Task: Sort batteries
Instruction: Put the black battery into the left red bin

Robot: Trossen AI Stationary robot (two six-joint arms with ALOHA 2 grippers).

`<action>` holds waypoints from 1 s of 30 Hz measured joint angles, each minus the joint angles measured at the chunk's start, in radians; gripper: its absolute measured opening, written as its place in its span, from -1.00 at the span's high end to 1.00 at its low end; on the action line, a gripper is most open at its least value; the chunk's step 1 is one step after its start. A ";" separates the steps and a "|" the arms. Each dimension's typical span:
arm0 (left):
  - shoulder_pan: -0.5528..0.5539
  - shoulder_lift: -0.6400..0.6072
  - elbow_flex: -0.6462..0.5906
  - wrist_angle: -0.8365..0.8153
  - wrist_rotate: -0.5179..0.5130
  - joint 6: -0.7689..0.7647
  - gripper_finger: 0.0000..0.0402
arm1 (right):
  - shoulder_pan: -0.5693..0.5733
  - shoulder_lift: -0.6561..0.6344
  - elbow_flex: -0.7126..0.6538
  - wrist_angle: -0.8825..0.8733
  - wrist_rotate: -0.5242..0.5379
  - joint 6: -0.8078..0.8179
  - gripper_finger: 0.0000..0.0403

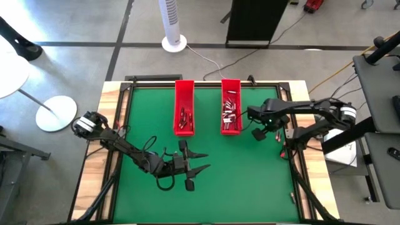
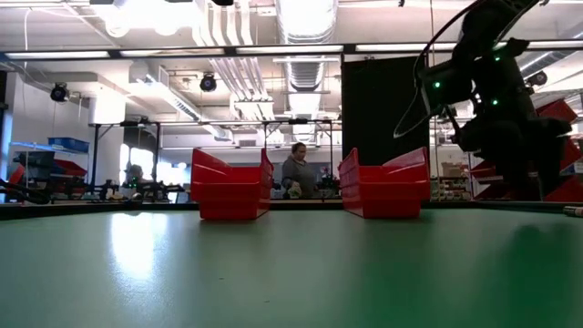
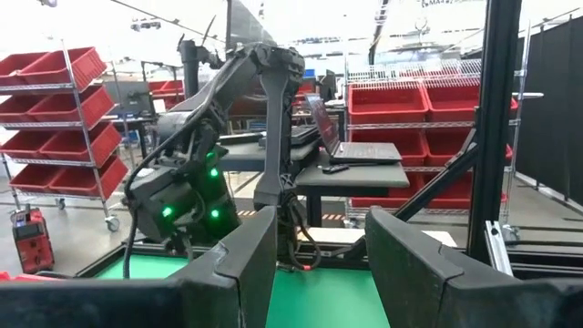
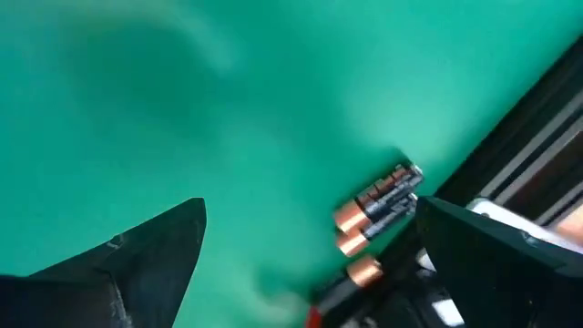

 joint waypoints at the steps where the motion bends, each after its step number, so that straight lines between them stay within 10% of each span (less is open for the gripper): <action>1: 0.000 0.000 0.000 0.000 0.000 0.001 0.26 | 0.000 -0.017 -0.010 0.017 0.005 0.036 -0.93; 16: -0.004 -0.001 0.000 -0.001 0.000 0.032 0.26 | 0.099 -0.292 -0.220 0.205 0.244 0.473 -0.92; 30: -0.019 -0.001 0.005 -0.010 0.000 0.036 0.26 | 0.046 0.012 -0.189 0.179 0.113 0.296 -0.49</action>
